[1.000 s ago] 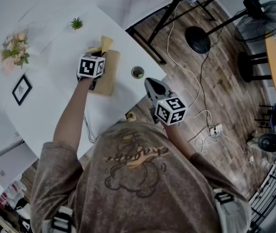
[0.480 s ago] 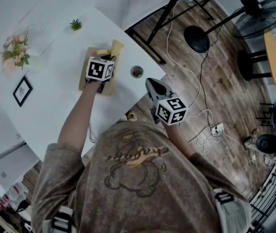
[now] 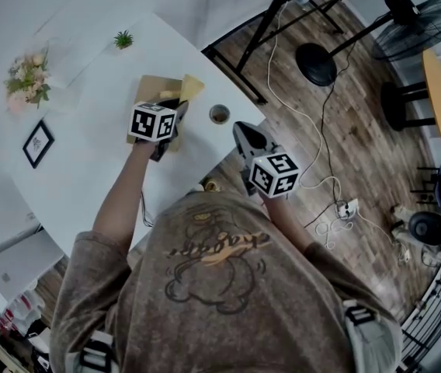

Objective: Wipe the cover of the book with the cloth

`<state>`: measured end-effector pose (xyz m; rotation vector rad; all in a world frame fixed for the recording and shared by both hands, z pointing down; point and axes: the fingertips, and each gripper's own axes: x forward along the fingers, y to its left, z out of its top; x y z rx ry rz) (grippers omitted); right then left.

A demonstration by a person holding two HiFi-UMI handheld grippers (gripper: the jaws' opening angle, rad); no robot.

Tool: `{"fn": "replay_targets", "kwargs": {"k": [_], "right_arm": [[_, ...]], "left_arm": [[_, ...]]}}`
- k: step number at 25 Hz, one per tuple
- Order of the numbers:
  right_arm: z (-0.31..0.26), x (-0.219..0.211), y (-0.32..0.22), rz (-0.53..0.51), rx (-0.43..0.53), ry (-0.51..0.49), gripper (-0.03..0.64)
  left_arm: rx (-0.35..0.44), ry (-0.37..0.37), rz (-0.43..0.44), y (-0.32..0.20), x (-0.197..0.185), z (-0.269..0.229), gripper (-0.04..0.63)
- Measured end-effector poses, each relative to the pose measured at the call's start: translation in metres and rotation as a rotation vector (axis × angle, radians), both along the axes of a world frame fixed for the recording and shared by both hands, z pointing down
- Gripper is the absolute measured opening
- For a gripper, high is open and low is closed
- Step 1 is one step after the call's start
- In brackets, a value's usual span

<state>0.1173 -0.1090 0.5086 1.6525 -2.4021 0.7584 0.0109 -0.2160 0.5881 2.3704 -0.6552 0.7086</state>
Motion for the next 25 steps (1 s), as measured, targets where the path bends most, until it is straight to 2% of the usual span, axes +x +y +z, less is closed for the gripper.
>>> {"fn": "replay_targets", "kwargs": {"k": [5,11,14,18,21,25], "right_arm": [[-0.003,-0.002,-0.003,-0.018,0.007,-0.013,0.002],[-0.003,-0.019,-0.008,-0.074,0.012,-0.031,0.002],[-0.002,-0.030,-0.014,-0.106,0.014,-0.036,0.002],[-0.002,-0.041,-0.018,-0.136,0.021,-0.039,0.002],[-0.003,-0.044,-0.019,-0.152,0.022,-0.041,0.002],[-0.002,-0.046,-0.019,-0.159,0.023,-0.041,0.002]], "left_arm": [[0.014,0.058,-0.109,0.015,-0.044,-0.021,0.048],[0.047,0.043,-0.282,0.026,-0.120,-0.034,0.048],[0.050,0.016,-0.391,0.027,-0.160,-0.035,0.048],[0.030,-0.062,-0.519,0.036,-0.206,-0.027,0.048],[0.014,-0.096,-0.560,0.042,-0.217,-0.019,0.048],[-0.014,-0.111,-0.562,0.045,-0.210,-0.011,0.048]]}}
